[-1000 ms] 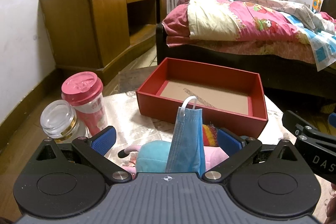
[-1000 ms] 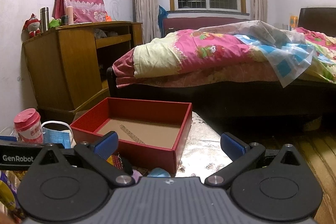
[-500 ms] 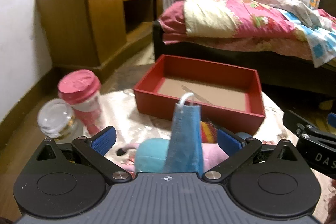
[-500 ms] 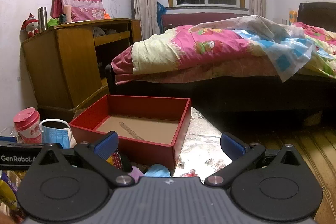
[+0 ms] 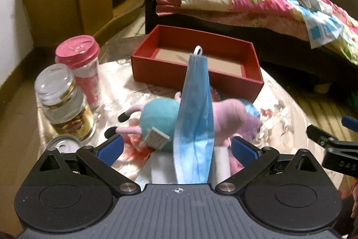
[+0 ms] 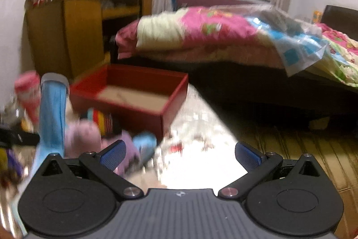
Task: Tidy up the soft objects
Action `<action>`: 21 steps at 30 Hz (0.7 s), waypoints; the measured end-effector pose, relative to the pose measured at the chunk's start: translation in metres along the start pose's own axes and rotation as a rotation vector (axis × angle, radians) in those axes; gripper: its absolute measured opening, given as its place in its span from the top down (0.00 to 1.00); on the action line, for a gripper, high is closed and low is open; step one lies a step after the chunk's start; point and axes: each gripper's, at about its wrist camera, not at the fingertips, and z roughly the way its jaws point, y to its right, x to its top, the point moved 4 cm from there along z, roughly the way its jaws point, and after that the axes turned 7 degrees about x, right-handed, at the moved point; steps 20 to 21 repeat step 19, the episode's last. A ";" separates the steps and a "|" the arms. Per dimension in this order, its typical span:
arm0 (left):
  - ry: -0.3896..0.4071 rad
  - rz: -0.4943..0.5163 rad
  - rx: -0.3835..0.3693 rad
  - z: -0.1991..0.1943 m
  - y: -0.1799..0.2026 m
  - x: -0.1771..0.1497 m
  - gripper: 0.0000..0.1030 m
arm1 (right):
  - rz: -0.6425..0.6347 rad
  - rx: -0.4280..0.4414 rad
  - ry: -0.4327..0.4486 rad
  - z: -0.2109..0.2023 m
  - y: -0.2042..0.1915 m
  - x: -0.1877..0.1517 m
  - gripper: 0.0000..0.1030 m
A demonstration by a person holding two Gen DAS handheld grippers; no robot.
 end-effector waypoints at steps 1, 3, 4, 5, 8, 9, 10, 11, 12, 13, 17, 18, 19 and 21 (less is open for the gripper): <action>0.001 0.005 -0.003 -0.002 -0.002 -0.002 0.05 | -0.011 0.004 -0.022 0.002 -0.001 -0.004 0.23; 0.005 -0.005 -0.011 -0.007 -0.007 -0.004 0.05 | -0.054 0.008 -0.074 0.012 -0.005 -0.010 0.23; 0.003 -0.010 -0.017 -0.008 -0.009 -0.005 0.05 | -0.077 0.005 -0.090 0.015 -0.008 -0.014 0.23; 0.001 -0.015 -0.020 -0.009 -0.011 -0.004 0.05 | -0.110 0.006 -0.115 0.020 -0.011 -0.018 0.24; -0.012 -0.021 -0.025 -0.009 -0.014 -0.005 0.05 | -0.169 0.036 -0.178 0.032 -0.020 -0.028 0.24; -0.022 -0.021 -0.032 -0.007 -0.014 -0.006 0.05 | -0.182 0.048 -0.193 0.036 -0.022 -0.030 0.24; -0.032 -0.018 -0.035 -0.006 -0.013 -0.007 0.05 | -0.197 0.056 -0.210 0.039 -0.025 -0.033 0.24; -0.039 -0.012 -0.036 -0.004 -0.011 -0.007 0.05 | -0.216 0.061 -0.234 0.045 -0.027 -0.036 0.25; -0.044 -0.005 -0.041 -0.004 -0.009 -0.008 0.05 | -0.227 0.068 -0.253 0.049 -0.028 -0.039 0.27; -0.047 0.003 -0.047 -0.003 -0.007 -0.008 0.05 | -0.236 0.078 -0.276 0.054 -0.029 -0.042 0.33; -0.075 0.036 -0.086 0.001 0.005 -0.013 0.05 | -0.220 0.151 -0.374 0.072 -0.030 -0.052 0.63; -0.087 0.048 -0.096 0.003 0.008 -0.015 0.05 | -0.220 0.147 -0.378 0.074 -0.029 -0.053 0.64; -0.100 0.060 -0.104 0.005 0.012 -0.018 0.05 | -0.220 0.156 -0.380 0.074 -0.027 -0.052 0.67; -0.100 0.060 -0.104 0.005 0.012 -0.018 0.05 | -0.220 0.156 -0.380 0.074 -0.027 -0.052 0.67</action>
